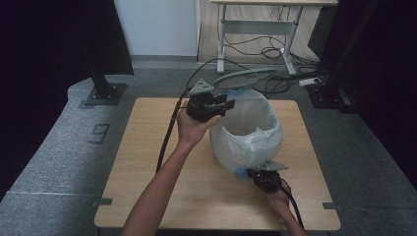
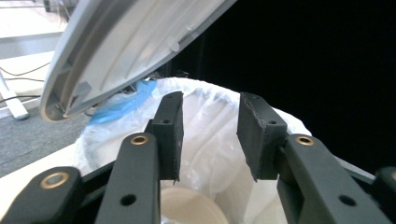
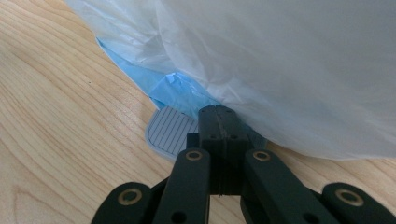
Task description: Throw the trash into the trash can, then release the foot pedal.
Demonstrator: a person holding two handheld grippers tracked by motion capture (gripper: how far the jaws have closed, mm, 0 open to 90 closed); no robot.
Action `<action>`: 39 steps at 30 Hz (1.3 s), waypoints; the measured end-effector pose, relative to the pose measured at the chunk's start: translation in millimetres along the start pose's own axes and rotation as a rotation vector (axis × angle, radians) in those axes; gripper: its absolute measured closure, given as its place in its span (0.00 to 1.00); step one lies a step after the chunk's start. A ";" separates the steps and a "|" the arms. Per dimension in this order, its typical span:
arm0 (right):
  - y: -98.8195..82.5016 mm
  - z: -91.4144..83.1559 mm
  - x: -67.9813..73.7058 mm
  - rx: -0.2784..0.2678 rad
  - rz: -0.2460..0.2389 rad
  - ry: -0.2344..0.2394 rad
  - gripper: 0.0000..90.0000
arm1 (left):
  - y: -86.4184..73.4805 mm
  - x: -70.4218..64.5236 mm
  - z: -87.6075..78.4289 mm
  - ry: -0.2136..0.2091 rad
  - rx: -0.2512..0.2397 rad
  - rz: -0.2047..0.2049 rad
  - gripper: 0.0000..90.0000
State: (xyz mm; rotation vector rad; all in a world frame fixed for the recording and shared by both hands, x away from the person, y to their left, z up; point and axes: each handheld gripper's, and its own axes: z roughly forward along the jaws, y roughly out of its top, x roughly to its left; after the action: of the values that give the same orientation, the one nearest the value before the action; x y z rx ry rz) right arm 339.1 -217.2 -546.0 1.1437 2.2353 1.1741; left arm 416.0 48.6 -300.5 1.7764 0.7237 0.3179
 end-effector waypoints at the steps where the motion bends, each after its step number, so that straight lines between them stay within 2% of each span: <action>1: -0.1 -0.2 0.4 0.002 0.005 0.001 1.00 | -2.8 -0.5 -3.5 0.007 0.000 0.009 0.68; 16: -0.5 -0.2 -1.0 -0.003 0.008 0.008 1.00 | -15.3 -0.4 -29.2 0.015 -0.011 0.006 0.62; 22: -0.9 -0.2 -2.1 -0.006 0.017 0.015 1.00 | -22.6 -1.4 -38.7 0.018 -0.010 0.017 0.60; 25: -1.9 -0.2 -3.7 -0.015 0.021 0.026 0.99 | -27.8 0.2 -48.0 0.010 -0.010 0.008 0.59; 30: -2.2 -0.7 -3.9 -0.015 0.027 0.027 0.99 | -34.5 1.8 -59.4 0.030 -0.015 0.011 0.57; 36: -2.0 -3.1 -1.6 -0.029 0.027 0.035 0.89 | -46.2 7.4 -72.0 0.053 -0.013 0.008 0.55; 37: -1.2 -4.6 0.0 -0.040 0.030 0.043 0.82 | -49.3 8.7 -75.3 0.059 -0.011 0.010 0.56; 38: -1.2 -4.6 0.0 -0.040 0.030 0.043 0.82 | -49.3 8.7 -75.3 0.059 -0.011 0.010 0.56; 39: -0.4 -6.6 1.9 -0.056 0.024 0.042 0.75 | -53.3 9.6 -79.2 0.061 -0.006 0.014 0.55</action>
State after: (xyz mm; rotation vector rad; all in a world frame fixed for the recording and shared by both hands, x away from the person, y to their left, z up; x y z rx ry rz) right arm 333.6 -219.2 -542.4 1.1365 2.2103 1.2735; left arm 363.2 124.7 -325.6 1.7730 0.7533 0.3852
